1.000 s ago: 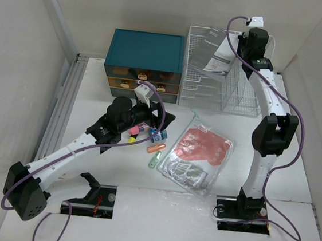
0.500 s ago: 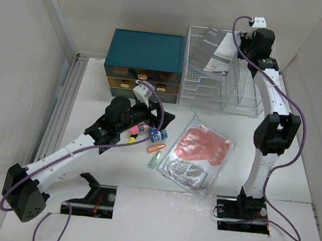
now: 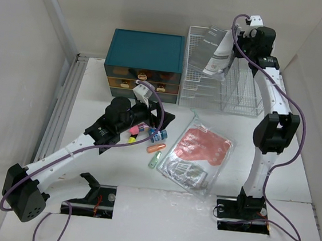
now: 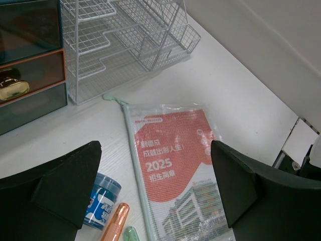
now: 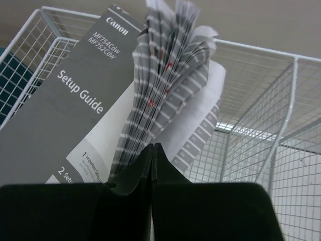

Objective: Organize the desk

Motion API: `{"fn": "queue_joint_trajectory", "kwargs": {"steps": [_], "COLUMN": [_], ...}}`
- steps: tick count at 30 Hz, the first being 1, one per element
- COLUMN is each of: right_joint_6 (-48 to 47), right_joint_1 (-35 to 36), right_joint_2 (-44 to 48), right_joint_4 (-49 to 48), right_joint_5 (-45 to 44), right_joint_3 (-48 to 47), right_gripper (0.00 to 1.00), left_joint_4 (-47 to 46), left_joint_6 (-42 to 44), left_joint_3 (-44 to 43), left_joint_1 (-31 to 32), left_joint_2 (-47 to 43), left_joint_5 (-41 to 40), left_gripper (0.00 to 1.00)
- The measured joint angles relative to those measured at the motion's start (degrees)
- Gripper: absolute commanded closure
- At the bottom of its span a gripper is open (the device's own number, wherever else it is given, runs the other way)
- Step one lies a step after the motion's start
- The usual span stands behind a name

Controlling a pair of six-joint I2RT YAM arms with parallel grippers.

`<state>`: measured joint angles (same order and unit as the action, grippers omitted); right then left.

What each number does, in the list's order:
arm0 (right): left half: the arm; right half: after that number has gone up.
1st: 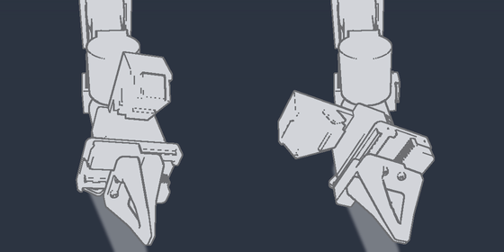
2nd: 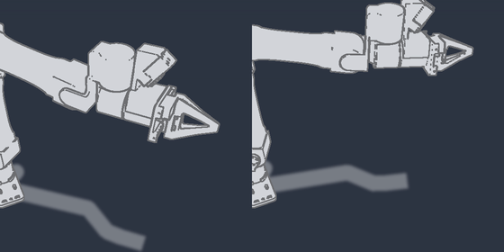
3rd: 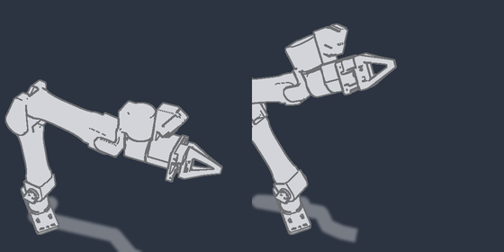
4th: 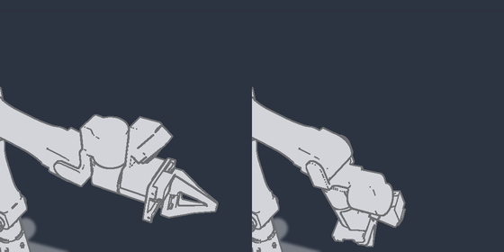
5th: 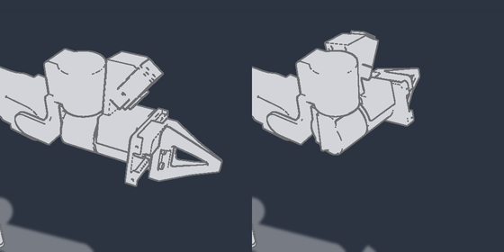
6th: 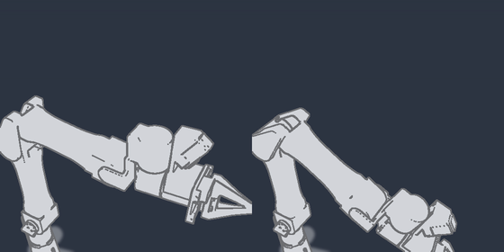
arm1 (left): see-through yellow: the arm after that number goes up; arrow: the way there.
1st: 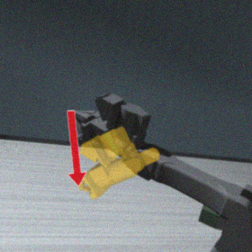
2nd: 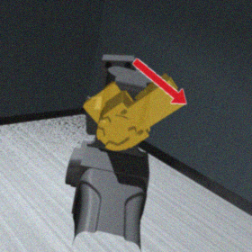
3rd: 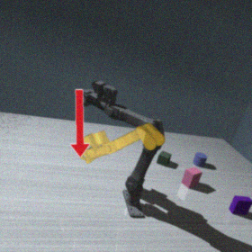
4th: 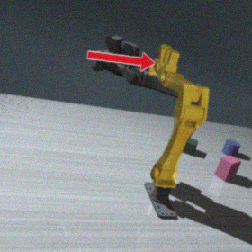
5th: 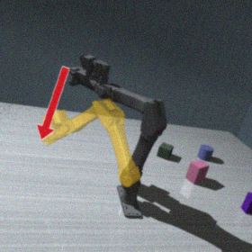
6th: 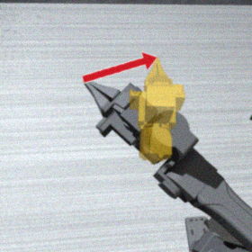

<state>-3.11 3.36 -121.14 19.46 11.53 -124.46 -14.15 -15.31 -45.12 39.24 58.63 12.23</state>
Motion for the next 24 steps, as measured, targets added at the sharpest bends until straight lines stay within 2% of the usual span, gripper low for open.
{"fn": "queue_joint_trajectory", "kwargs": {"steps": [4, 7, 11, 12, 13, 20, 24], "right_joint_6": [0.20, 0.55, 0.50, 0.50, 0.50, 0.44, 0.52], "right_joint_1": [0.11, 0.15, 0.37, 0.44, 0.48, 0.39, 0.39], "right_joint_2": [-0.52, -0.46, 0.70, 1.22, 1.88, 7.37, 10.16], "right_joint_4": [1.51, 1.81, 0.42, 0.22, 0.04, -0.04, -0.22], "right_joint_5": [-0.04, -1.90, -2.03, -2.01, -1.77, -1.27, -1.05], "right_joint_3": [-0.24, 0.20, 2.71, 3.43, 4.44, 10.40, 12.79], "right_gripper": [0.98, 0.76, 0.67, 0.61, 0.59, 0.52, 0.52], "left_joint_4": [0.00, -0.07, -0.24, -0.24, -0.24, -0.26, -0.26], "left_joint_6": [0.00, 0.00, 0.00, 0.00, 0.00, 0.00, 0.02], "left_joint_3": [0.00, 0.00, 0.00, 0.00, 0.00, 0.00, 0.00], "left_joint_1": [-0.20, -0.37, -0.46, -0.48, -0.48, -0.48, -0.48], "left_joint_2": [0.00, 0.00, 0.00, 0.00, 0.00, 0.00, 0.00], "left_joint_5": [0.00, 0.02, 0.20, 0.26, 0.33, 0.66, 0.72], "left_gripper": [0.11, 0.11, 0.11, 0.11, 0.11, 0.11, 0.11]}}
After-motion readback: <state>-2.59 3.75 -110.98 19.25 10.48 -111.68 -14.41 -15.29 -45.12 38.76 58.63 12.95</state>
